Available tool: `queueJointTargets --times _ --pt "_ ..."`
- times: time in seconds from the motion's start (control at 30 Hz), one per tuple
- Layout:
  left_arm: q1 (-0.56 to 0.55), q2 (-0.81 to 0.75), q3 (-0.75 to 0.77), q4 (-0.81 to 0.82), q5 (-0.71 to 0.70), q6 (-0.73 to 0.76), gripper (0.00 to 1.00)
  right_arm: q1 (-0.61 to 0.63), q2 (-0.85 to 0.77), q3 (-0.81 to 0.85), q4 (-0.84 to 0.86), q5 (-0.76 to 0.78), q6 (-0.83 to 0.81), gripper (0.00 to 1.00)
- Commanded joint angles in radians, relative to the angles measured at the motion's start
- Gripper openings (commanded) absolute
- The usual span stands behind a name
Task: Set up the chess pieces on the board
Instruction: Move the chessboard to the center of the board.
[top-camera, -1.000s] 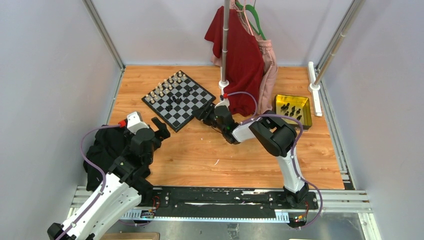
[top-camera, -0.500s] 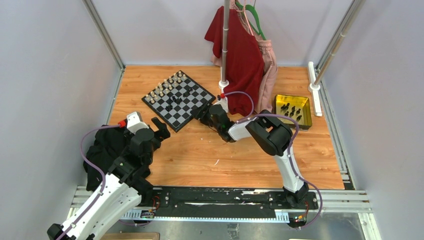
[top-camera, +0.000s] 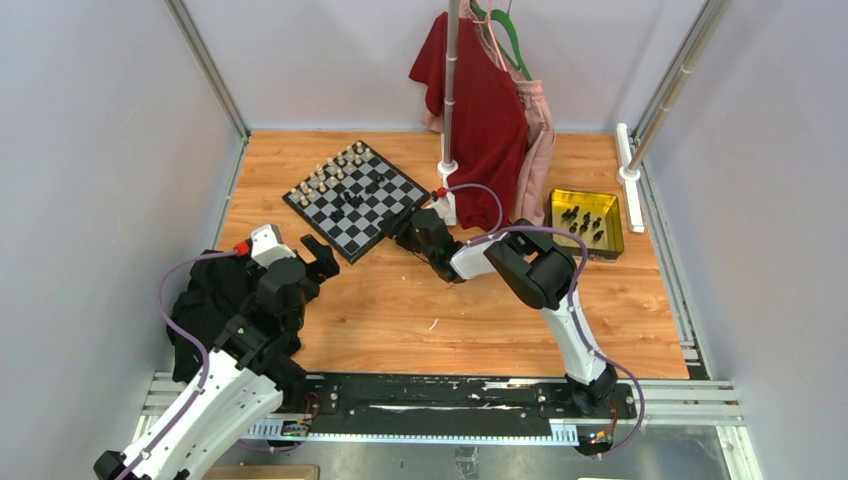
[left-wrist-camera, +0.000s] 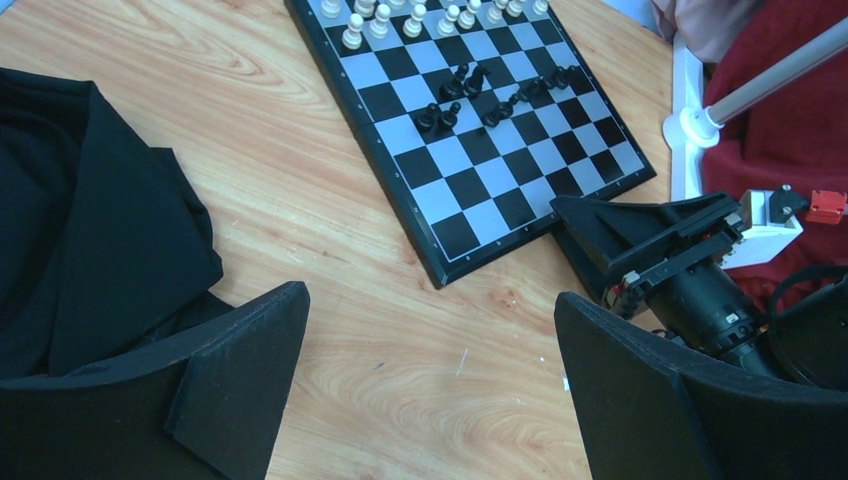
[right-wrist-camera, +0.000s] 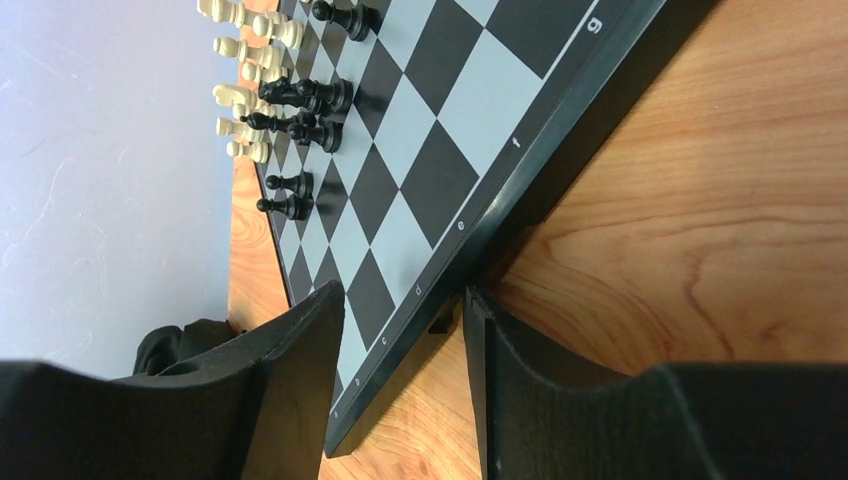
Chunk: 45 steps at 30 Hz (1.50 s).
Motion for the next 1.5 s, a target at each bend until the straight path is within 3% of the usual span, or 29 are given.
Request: queueJointTargets --times 0.0,0.53,0.67,1.03,1.47 --pt "-0.007 -0.011 -0.01 0.036 -0.003 0.005 1.0 0.019 0.042 0.028 -0.032 0.04 0.031 0.5" --pt "-0.006 -0.013 -0.012 0.032 -0.003 -0.001 1.0 0.022 0.041 -0.023 -0.042 0.05 0.069 0.06" --pt "-0.007 -0.014 -0.01 0.025 -0.007 -0.002 1.0 0.024 0.029 -0.042 -0.038 0.05 0.066 0.01" --pt "-0.007 -0.016 -0.009 0.013 -0.02 -0.007 1.0 0.041 -0.027 -0.137 -0.003 0.065 0.061 0.0" --pt "-0.006 -0.016 0.006 -0.002 -0.041 -0.015 1.0 0.089 -0.182 -0.377 0.067 0.097 0.047 0.0"
